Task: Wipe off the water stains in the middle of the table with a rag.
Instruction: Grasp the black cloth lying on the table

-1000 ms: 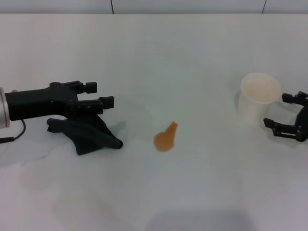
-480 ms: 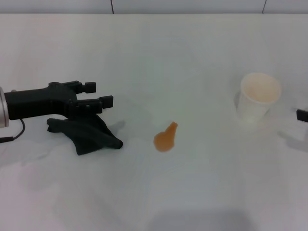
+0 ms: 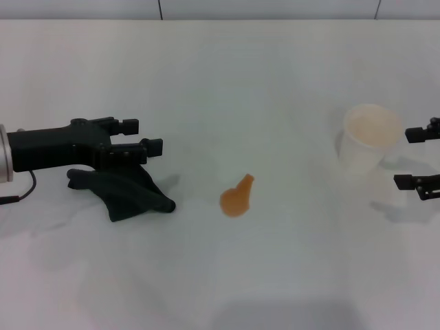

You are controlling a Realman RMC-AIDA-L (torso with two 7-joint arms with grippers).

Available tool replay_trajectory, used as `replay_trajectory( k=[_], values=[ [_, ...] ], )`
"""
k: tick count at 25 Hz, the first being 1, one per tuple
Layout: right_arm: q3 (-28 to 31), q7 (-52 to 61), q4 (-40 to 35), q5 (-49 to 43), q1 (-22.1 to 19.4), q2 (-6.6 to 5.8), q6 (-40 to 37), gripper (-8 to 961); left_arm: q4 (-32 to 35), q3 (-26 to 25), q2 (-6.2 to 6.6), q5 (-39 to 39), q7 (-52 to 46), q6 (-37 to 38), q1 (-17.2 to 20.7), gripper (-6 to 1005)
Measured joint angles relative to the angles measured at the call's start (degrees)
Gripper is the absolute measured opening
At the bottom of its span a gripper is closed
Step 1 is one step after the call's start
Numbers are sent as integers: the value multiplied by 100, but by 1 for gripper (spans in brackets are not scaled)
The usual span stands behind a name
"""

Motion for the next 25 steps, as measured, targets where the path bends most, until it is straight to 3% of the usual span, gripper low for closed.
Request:
replay_trajectory(
  k=[6,14,19,20,25],
  values=[
    [-2,5,-179,-29,48,47,-28,845,223,16,56,167,-418,560,-28,845],
    [180,-40,-195,32,37,67,-19,845,1998,18,117,547,-1849,1795,11,845],
    [190,-48,-178,46,76,66,-14,845,2447,27,199,1029,-2356,2075,-166,845],
    [189,-48,-178,46,79,66,-10,845,2468,116,249,1581,-2606,2122,-407,845],
    [186,-48,-178,56,98,76,3,845,2463,208,216,2558,-2788,2110,-786,845]
  ],
)
